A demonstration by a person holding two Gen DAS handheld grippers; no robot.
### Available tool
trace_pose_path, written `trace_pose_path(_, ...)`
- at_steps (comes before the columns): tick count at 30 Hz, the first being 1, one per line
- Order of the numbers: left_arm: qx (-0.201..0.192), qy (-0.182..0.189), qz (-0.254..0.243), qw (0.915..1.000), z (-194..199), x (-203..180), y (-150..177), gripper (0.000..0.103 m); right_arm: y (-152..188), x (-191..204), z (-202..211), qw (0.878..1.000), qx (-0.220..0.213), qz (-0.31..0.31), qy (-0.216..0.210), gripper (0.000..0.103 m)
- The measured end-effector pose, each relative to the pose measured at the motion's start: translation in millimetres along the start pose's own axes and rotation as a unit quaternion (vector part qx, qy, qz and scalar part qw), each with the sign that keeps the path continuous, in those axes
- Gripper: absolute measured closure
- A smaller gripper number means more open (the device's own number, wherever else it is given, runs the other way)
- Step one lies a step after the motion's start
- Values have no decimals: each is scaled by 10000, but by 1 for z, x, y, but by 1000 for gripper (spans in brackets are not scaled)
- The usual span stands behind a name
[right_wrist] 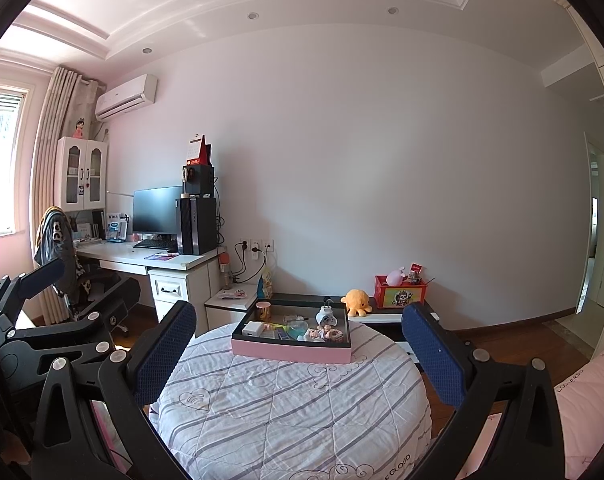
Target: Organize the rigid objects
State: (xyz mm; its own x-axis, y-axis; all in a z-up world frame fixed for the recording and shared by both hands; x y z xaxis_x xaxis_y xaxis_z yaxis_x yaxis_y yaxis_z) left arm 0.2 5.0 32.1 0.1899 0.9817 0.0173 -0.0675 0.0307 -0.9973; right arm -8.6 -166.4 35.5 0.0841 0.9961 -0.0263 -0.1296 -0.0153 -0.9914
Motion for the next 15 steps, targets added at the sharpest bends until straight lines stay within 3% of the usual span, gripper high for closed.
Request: trace_pose_path(15,77,87,58,9999,3,6,1,0,2,2,-1,10000,21,-14,43,0)
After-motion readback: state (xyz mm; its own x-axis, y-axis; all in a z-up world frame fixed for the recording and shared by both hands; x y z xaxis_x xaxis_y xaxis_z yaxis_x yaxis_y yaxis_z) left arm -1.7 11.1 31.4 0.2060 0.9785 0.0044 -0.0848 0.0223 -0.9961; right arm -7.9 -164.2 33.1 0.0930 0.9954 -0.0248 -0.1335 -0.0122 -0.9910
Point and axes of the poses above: each gripper's, at about its wrist camera, not at the fingertips, and z roughly against the way its jaws point, x to its left, y to its underside, the point moved 4 cm from there along -z, roughly the way its jaws point, and after that the axes turned 12 degrees about y, right-handed, at the moved point
